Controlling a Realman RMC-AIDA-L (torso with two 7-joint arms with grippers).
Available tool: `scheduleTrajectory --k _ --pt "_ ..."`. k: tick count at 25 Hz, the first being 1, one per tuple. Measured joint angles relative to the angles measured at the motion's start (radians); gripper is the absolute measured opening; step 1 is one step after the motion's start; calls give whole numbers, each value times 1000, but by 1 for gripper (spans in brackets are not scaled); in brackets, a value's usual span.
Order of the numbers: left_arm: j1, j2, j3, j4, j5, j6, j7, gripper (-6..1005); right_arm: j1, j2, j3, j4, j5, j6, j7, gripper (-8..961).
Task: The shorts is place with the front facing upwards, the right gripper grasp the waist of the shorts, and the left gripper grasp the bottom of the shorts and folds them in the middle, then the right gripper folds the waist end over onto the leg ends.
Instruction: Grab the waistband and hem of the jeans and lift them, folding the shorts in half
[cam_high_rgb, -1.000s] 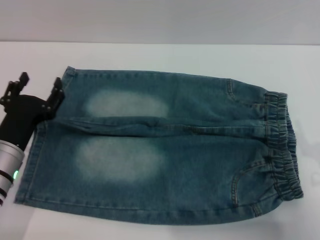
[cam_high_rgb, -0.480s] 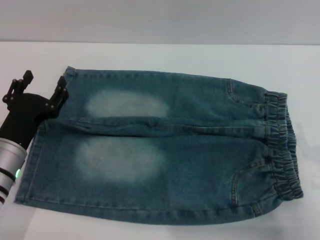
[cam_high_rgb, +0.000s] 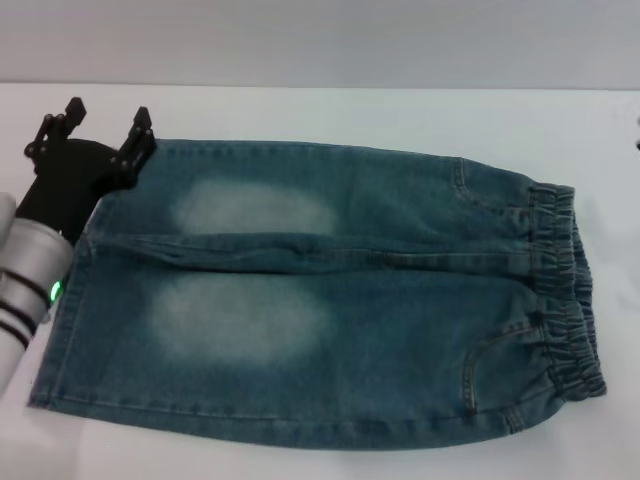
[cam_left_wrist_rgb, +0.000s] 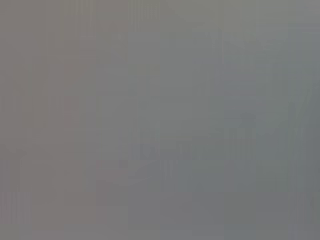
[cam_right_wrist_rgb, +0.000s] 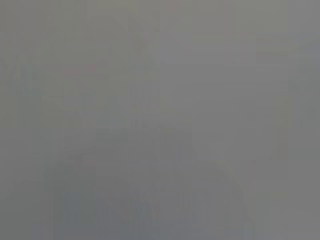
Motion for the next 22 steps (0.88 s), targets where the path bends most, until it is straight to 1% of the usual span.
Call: scheduleTrajectory --k 1,2,3,4,5,6,7,8,9,10,12,13,14,16,17,18,19,20,21,22 --pt "0 0 0 0 0 0 0 777 2 -35 40 72 -1 80 -24 811" --pt "26 9 -23 -82 1 -86 34 777 0 -59 82 123 -3 155 -37 811" --pt "88 30 -98 -313 9 -352 95 777 -2 -82 133 174 -7 246 -47 811" --pt "110 35 -129 -395 17 -449 105 777 -5 -98 178 210 -9 329 -53 812" --pt "130 39 -161 -475 25 -556 113 778 -11 -107 238 246 -10 439 -56 812" --pt "130 39 -161 -475 25 -556 113 778 -19 -115 303 278 -12 543 -59 812" --pt "130 39 -161 -475 25 -556 113 778 -31 -115 375 308 -17 673 -63 811" --pt "155 40 -205 -568 34 -688 119 778 -42 -111 439 327 -30 767 -66 810" --pt "185 29 -291 -715 38 -918 130 778 -57 -102 520 351 -54 893 -70 810" --pt "192 21 -336 -778 38 -1048 144 778 -77 -83 605 375 -95 1019 -73 809" --pt "193 15 -376 -824 37 -1168 157 779 -121 -29 762 425 -192 1226 -74 807" --pt "192 10 -393 -841 35 -1214 163 779 -151 17 861 456 -254 1343 -74 807" --pt "189 4 -414 -859 33 -1269 172 779 -171 52 931 478 -302 1427 -74 807" --pt "184 -12 -451 -893 33 -1372 189 779 -212 166 1124 551 -444 1660 -74 807" --pt "183 -18 -462 -909 32 -1405 194 779 -220 205 1186 579 -493 1737 -74 807" --pt "183 -22 -473 -931 32 -1446 197 780 -228 266 1273 619 -571 1855 -74 807" --pt "182 -24 -480 -950 32 -1479 199 780 -231 306 1332 657 -632 1944 -74 807" --pt "182 -24 -480 -950 32 -1479 199 780 -231 332 1371 692 -675 2008 -72 807" --pt "181 -24 -483 -973 33 -1514 199 780 -231 340 1389 717 -705 2060 -59 807" --pt "181 -24 -489 -1008 33 -1569 199 780 -229 342 1400 738 -725 2099 -44 807"
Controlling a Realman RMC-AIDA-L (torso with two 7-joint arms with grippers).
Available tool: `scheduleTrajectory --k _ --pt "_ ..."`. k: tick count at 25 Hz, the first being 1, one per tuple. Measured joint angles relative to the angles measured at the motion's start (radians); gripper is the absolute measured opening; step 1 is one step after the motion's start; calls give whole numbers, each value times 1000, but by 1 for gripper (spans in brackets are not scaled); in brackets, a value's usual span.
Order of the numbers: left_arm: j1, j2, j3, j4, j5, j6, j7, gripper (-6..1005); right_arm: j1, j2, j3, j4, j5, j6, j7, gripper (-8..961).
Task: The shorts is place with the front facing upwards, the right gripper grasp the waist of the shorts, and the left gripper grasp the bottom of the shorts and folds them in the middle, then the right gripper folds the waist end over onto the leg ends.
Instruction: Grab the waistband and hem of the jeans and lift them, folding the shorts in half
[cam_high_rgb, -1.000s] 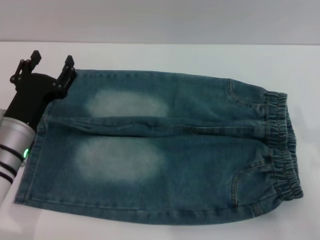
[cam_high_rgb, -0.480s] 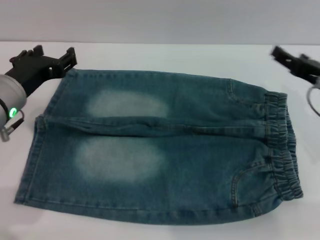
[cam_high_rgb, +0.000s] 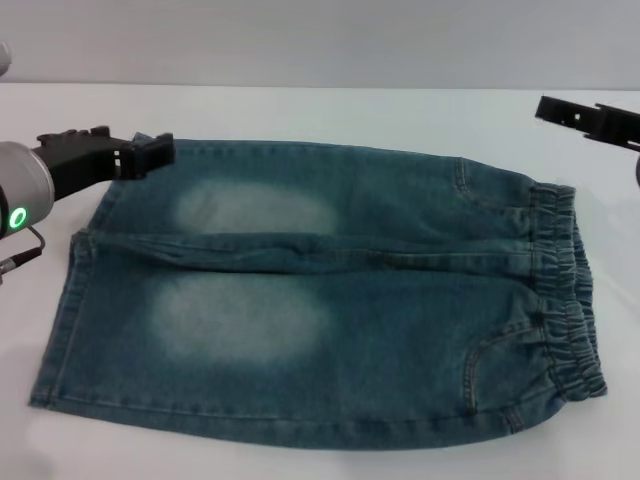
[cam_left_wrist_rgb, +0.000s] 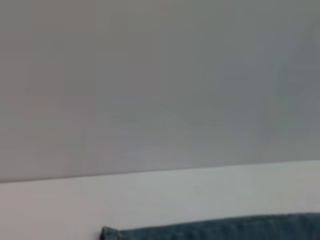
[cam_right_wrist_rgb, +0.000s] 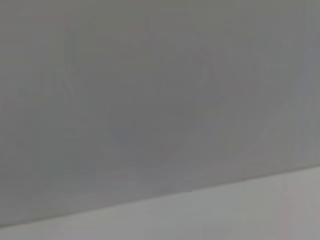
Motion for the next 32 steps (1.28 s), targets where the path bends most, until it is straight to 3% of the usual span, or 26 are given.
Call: scheduleTrajectory --k 6,14,16,19,25,32 --pt "-7 -2 -29 -56 28 -186 -8 777 8 -3 36 25 -6 134 30 807" --pt "6 -3 -33 -72 31 -266 -9 774 5 -3 172 105 0 382 33 807" --pt "-11 -5 -41 -120 125 -441 -80 774 1 -2 200 135 0 434 33 807" --pt "-25 -5 -31 -166 236 -560 -165 774 -1 -1 224 149 -6 492 33 807" --pt "-23 -6 -6 -240 292 -707 -233 774 -16 0 228 134 -46 541 33 807" --pt "-29 -6 13 -225 321 -840 -274 774 -17 0 225 109 -57 547 27 807"
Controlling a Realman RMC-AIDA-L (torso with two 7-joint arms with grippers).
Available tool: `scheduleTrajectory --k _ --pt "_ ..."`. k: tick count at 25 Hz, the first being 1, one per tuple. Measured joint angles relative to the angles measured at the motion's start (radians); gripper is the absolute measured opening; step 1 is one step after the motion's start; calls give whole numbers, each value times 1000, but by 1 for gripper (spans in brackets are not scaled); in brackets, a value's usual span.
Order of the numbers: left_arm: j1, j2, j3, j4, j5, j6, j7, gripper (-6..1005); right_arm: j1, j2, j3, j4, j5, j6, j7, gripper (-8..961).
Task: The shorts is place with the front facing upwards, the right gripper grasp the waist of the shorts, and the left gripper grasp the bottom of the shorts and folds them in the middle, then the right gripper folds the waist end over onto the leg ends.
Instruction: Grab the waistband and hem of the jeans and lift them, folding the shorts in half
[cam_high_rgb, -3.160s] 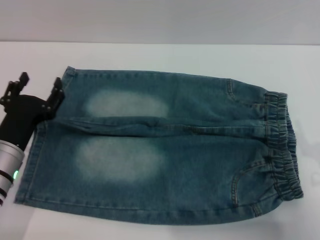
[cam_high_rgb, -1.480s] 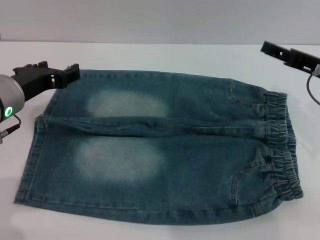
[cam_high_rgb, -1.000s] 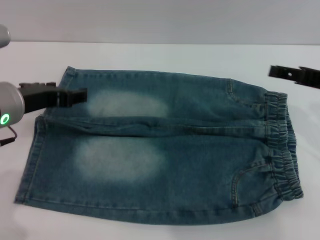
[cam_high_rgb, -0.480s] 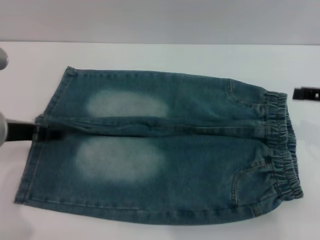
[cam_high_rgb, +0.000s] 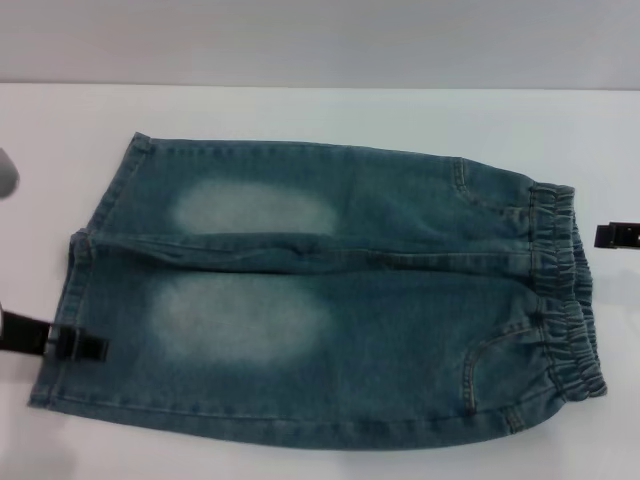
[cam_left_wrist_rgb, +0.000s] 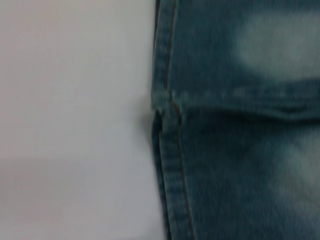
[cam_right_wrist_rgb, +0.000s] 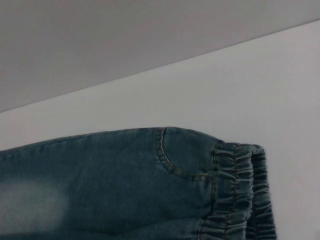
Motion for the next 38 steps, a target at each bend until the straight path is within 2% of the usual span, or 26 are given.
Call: scheduleTrajectory --k 9,23,31,38 --pt "-47 0 21 107 1 -25 -11 773 11 1 -13 -27 3 -8 -14 806" --pt "-95 1 18 182 1 -55 -12 773 27 1 -22 -27 5 -8 -14 806" --pt "-115 2 -7 187 0 -60 -18 773 33 1 -19 -27 5 -5 -15 806" --pt "-127 1 -41 187 -4 -68 -6 606 42 -2 -10 -28 6 -3 -15 806"
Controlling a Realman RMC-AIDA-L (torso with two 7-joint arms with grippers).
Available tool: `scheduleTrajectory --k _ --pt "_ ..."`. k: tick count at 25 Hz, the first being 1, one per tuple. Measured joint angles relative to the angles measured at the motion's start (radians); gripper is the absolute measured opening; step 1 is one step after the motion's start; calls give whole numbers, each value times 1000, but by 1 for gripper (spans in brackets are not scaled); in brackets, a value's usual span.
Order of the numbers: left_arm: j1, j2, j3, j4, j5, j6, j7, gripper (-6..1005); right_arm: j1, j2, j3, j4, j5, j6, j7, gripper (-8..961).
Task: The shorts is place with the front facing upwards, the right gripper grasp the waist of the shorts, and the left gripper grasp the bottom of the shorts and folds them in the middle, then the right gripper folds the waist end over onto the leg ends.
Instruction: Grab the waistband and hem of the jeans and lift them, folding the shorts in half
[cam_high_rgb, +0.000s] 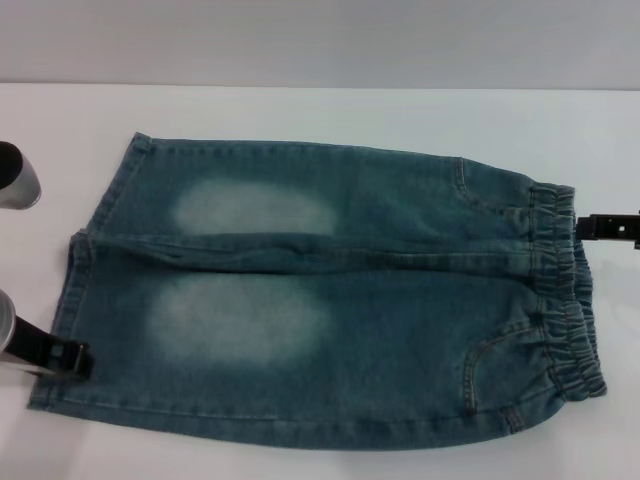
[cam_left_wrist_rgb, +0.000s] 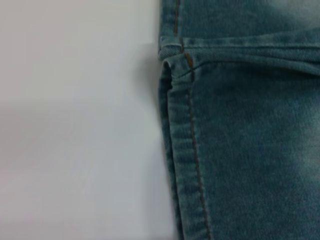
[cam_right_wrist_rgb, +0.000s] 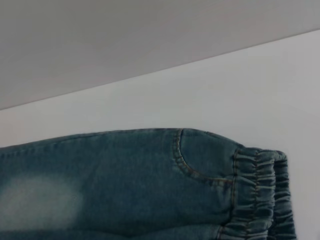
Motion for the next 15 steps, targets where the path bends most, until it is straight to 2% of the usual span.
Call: scheduleTrajectory --k 1,4,10,15 --pt "-2 0 -3 1 1 0 -1 582 1 0 0 -1 0 0 0 806" --pt "-8 -1 -5 2 4 -9 -5 409 4 -2 1 -3 -1 0 0 806" --pt "-9 1 0 -59 6 -59 -14 238 7 -3 4 -4 -6 1 -1 806" --pt "1 3 1 -55 7 -65 -21 228 13 -3 6 -9 -7 1 -6 806"
